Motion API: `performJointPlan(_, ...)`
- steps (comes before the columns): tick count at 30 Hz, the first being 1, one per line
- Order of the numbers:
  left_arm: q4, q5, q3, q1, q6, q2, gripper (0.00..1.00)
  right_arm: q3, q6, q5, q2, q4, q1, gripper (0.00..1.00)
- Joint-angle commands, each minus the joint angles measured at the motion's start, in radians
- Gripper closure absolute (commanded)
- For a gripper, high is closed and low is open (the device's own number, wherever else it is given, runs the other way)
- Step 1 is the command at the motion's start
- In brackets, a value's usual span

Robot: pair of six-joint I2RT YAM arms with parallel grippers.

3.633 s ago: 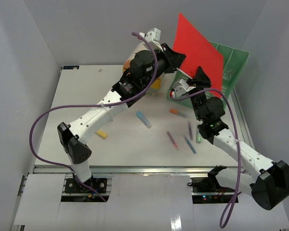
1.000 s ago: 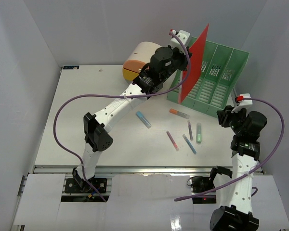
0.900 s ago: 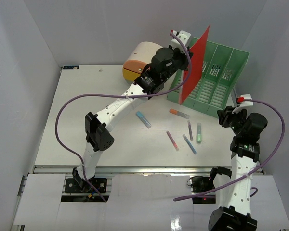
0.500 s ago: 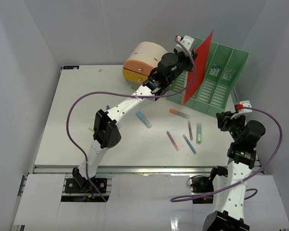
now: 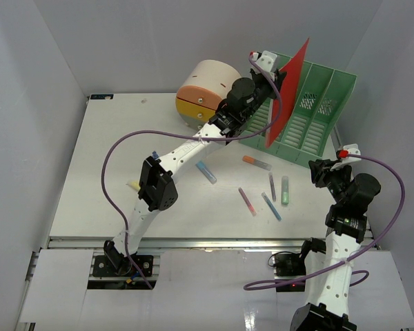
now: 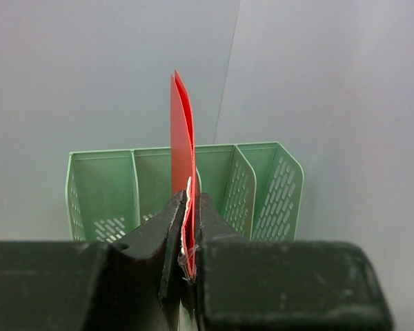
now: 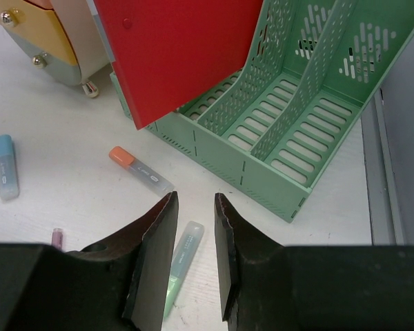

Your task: Organize the desk

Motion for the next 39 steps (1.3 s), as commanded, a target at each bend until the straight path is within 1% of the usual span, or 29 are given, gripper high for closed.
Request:
performJointPlan(1, 0.143, -0.009, 0.058, -0.002, 0.025, 0.002, 1.0, -0.013, 0.007, -0.022, 0.005, 0.058, -0.007, 0.66)
performJointPlan(12, 0.279, 0.012, 0.099, 0.002, 0.047, 0.086, 1.0, -0.02, 0.01, -0.031, 0.011, 0.066, -0.007, 0.66)
performJointPlan(30, 0.356, 0.061, 0.108, 0.041, 0.071, 0.127, 1.0, -0.027, 0.01, -0.041, 0.027, 0.08, -0.007, 0.66)
performJointPlan(36, 0.391, 0.137, 0.084, 0.043, 0.13, 0.131, 1.0, -0.031, 0.009, -0.041, 0.023, 0.08, -0.007, 0.66)
performJointPlan(39, 0.406, 0.215, 0.05, 0.045, 0.161, 0.126, 1.0, -0.031, 0.009, -0.044, 0.023, 0.082, -0.007, 0.66)
